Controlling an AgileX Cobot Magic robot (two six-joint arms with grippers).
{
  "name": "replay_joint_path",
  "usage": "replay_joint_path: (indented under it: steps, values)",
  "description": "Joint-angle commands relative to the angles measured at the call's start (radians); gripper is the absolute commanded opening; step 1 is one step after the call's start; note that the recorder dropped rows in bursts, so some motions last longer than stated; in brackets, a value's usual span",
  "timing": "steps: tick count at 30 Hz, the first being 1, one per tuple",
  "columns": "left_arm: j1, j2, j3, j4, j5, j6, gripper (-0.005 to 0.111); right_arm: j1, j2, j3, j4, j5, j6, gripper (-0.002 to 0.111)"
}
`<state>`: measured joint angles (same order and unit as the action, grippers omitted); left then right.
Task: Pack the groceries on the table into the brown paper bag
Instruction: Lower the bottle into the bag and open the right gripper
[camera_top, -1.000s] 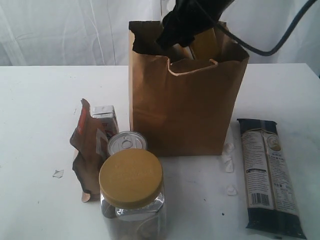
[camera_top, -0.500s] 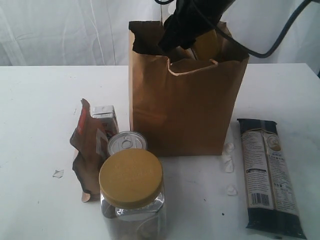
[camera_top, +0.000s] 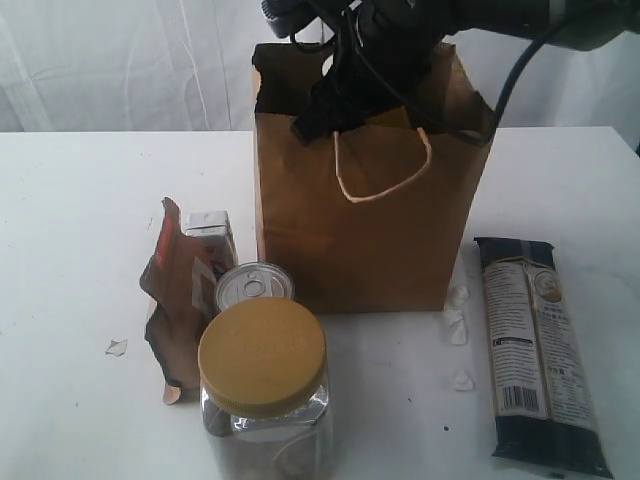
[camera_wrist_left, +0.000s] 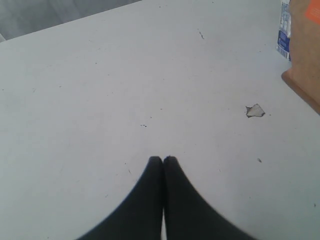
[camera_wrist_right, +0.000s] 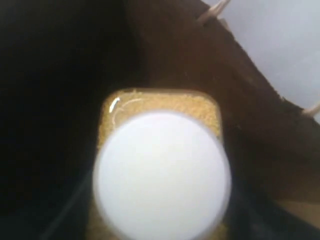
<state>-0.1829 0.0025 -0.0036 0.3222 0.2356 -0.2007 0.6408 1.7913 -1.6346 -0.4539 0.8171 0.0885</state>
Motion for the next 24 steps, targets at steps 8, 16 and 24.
replay_joint_path:
  steps: [8,16,24]
  values:
    - [0.004,-0.003,0.004,0.0,-0.003,-0.003,0.0,-0.003,0.007,-0.016,-0.037,-0.087,0.051,0.031]
    - [0.004,-0.003,0.004,0.0,-0.003,-0.003,0.0,-0.003,0.038,-0.016,-0.037,-0.079,0.098,0.046]
    - [0.004,-0.003,0.004,0.0,-0.003,-0.003,0.0,-0.003,0.036,-0.016,-0.039,-0.026,0.1,0.046]
